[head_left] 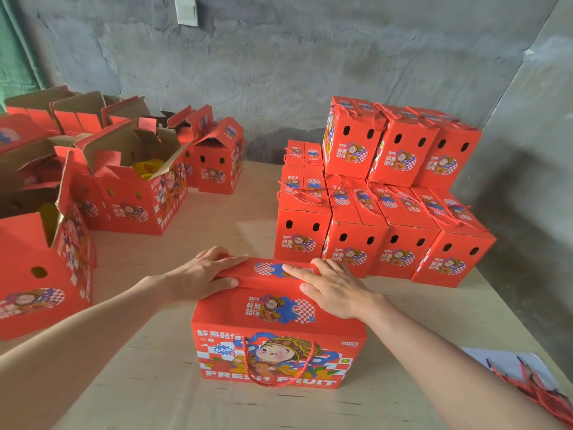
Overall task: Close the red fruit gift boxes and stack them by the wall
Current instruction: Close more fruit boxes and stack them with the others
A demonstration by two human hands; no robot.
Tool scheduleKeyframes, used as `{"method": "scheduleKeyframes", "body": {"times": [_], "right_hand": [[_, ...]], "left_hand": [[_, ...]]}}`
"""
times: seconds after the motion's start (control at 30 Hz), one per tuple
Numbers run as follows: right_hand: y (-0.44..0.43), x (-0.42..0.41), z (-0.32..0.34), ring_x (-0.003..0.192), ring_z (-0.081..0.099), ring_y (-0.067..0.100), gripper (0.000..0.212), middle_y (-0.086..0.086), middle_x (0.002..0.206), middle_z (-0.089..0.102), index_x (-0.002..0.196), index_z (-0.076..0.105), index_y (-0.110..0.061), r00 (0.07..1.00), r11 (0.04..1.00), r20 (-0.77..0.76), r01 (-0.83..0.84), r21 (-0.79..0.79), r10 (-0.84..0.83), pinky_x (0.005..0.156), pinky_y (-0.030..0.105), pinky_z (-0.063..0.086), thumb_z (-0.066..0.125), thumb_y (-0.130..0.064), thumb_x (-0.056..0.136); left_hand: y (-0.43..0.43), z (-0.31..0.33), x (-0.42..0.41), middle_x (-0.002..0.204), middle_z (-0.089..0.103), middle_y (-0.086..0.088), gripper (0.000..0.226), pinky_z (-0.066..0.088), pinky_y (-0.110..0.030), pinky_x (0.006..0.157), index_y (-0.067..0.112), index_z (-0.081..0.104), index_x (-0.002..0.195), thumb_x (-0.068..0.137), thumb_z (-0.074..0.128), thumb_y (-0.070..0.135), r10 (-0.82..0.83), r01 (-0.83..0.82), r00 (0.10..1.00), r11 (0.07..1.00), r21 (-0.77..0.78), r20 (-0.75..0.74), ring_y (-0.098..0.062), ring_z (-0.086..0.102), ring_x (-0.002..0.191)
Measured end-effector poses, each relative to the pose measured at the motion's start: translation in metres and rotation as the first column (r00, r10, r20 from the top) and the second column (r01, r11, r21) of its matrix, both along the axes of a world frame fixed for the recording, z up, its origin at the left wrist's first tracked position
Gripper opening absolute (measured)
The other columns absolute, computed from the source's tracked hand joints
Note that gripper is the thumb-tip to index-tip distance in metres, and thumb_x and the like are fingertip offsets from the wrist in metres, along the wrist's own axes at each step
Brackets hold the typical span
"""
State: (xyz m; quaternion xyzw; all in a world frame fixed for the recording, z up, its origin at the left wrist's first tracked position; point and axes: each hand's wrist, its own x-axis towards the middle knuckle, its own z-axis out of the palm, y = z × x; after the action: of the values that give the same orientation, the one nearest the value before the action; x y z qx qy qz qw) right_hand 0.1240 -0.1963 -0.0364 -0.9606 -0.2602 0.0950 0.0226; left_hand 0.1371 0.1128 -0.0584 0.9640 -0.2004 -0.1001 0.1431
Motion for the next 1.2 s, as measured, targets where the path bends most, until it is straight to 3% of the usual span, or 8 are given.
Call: {"method": "scheduleKeyframes", "body": {"times": [0.27,0.37,0.47,0.57,0.67,0.83,0.97,1.2], "right_hand": [[0.004,-0.003,-0.003,0.138,0.024,0.031,0.047,0.016,0.151,0.024,0.140,-0.002,-0.063,0.997,1.000,0.072,0.009,-0.024,-0.008,0.113,0.046,0.016,0.021,-0.045,0.103],[0.004,-0.003,-0.001,0.137,0.024,0.033,0.047,0.017,0.150,0.023,0.140,-0.003,-0.062,0.999,0.999,0.054,-0.004,-0.049,0.007,0.113,0.048,0.017,0.021,-0.046,0.102],[0.003,0.000,0.000,0.134,0.026,0.033,0.048,0.016,0.147,0.026,0.141,-0.004,-0.060,0.998,0.997,0.054,-0.023,-0.068,0.026,0.112,0.048,0.019,0.020,-0.045,0.102],[0.001,0.001,-0.002,0.132,0.027,0.033,0.049,0.015,0.146,0.026,0.142,-0.005,-0.058,0.997,0.996,0.070,-0.036,-0.084,0.042,0.111,0.047,0.020,0.020,-0.045,0.102],[0.001,0.003,-0.002,0.134,0.025,0.032,0.048,0.013,0.146,0.025,0.143,-0.002,-0.057,0.999,0.999,0.036,-0.034,-0.042,0.036,0.111,0.047,0.021,0.021,-0.047,0.102],[-0.031,0.005,0.003,0.147,0.002,0.018,0.053,-0.005,0.161,0.002,0.139,-0.005,-0.063,0.994,0.996,-0.063,-0.084,0.011,0.084,0.118,0.042,0.007,0.027,-0.045,0.101],[-0.053,0.006,0.002,0.148,-0.002,0.014,0.050,-0.009,0.161,-0.004,0.128,-0.002,-0.075,0.994,0.994,-0.073,-0.074,0.075,0.080,0.119,0.043,0.009,0.028,-0.046,0.101],[-0.052,0.004,-0.001,0.145,0.004,0.013,0.048,-0.009,0.157,0.008,0.128,0.003,-0.076,0.992,0.985,-0.075,-0.088,0.148,0.100,0.116,0.043,0.018,0.029,-0.045,0.101]], "left_hand": [[-0.006,-0.002,-0.007,0.143,0.028,0.004,0.065,0.026,-0.034,0.111,0.044,0.015,0.148,0.089,0.032,0.063,0.044,-0.044,0.997,0.999,-0.007,0.057,-0.020,0.029,0.133],[-0.008,0.011,-0.003,0.147,0.024,0.003,0.073,0.013,-0.042,0.116,0.046,0.001,0.148,0.082,0.017,0.075,0.019,-0.016,1.000,0.971,0.239,-0.010,-0.020,0.022,0.138],[-0.028,0.029,0.003,0.149,0.026,-0.007,0.111,-0.005,-0.054,0.116,0.033,0.001,0.151,0.057,-0.006,0.091,-0.040,0.038,0.999,0.899,0.437,-0.004,-0.023,0.014,0.143],[-0.071,0.026,0.003,0.150,0.030,-0.007,0.110,0.008,-0.044,0.117,0.020,0.013,0.151,0.066,0.007,0.090,-0.096,0.078,0.995,0.937,0.342,0.037,-0.024,0.024,0.140],[-0.087,0.016,0.007,0.144,0.037,-0.004,0.096,0.026,-0.036,0.110,0.028,0.008,0.152,0.072,0.009,0.082,-0.140,0.102,0.984,0.950,0.294,0.110,-0.024,0.035,0.133],[-0.079,0.013,0.006,0.137,0.040,-0.001,0.088,0.028,-0.035,0.107,0.045,0.000,0.148,0.068,0.000,0.081,-0.180,0.135,0.971,0.955,0.262,0.156,-0.022,0.038,0.127],[-0.081,0.013,0.004,0.137,0.040,-0.001,0.089,0.028,-0.035,0.108,0.047,0.000,0.147,0.066,-0.004,0.082,-0.171,0.129,0.970,0.964,0.234,0.172,-0.022,0.038,0.127],[-0.080,0.011,0.003,0.137,0.038,-0.001,0.103,0.028,-0.034,0.107,0.046,-0.003,0.148,0.056,-0.021,0.088,-0.177,0.128,0.964,0.963,0.237,0.196,-0.021,0.037,0.127]]}}
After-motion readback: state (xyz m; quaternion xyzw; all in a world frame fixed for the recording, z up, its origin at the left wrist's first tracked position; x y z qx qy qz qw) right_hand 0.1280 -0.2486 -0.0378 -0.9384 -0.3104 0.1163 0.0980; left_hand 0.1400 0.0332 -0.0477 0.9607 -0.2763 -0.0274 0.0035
